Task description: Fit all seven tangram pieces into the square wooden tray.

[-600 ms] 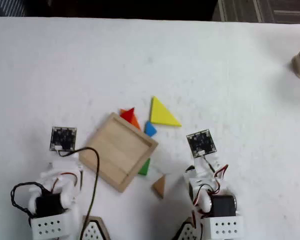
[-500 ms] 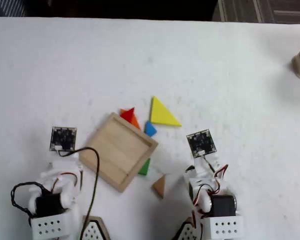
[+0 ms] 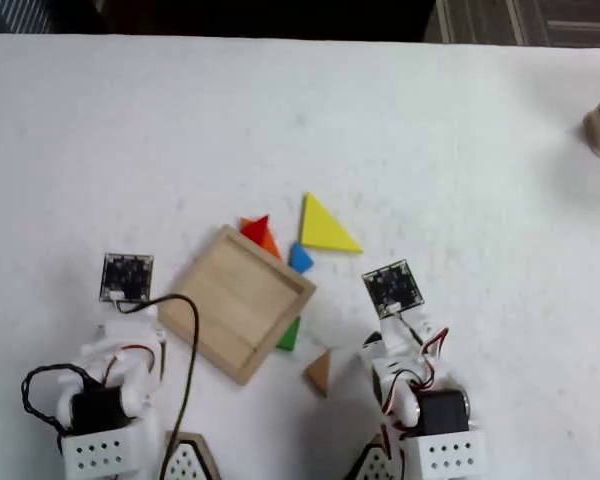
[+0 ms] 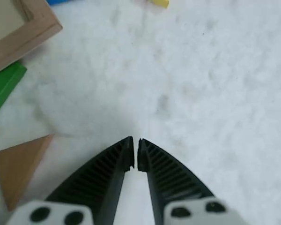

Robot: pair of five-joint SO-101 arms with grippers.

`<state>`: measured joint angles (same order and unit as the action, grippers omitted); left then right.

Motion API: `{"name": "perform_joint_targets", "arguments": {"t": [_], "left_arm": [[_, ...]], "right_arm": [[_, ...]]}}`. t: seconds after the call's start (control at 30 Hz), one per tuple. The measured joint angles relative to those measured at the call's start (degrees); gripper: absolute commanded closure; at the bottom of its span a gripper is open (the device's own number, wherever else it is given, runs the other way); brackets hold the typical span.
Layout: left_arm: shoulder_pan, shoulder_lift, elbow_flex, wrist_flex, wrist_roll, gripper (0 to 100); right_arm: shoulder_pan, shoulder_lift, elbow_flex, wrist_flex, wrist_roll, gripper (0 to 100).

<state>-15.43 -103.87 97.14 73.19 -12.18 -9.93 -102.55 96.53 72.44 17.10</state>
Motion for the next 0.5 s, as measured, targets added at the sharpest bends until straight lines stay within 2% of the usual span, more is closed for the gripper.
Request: {"name": "perform_joint_targets", "arguments": {"t": [0.2, 0.4, 0.5], "left_arm": [[0.00, -0.09, -5.80, 0.00, 0.00, 97], [0.18, -0.18, -7.03, -3.78, -0.35, 97], [0.35, -0.18, -7.21, -7.30, -2.11, 97]], "right_arm": [[1.05, 0.00, -0.53, 0.00, 3.87, 97.4], [13.89, -0.09, -1.49, 0.18, 19.78, 97.4], [14.15, -0.09, -1.49, 0.26, 23.65, 97.8]]}}
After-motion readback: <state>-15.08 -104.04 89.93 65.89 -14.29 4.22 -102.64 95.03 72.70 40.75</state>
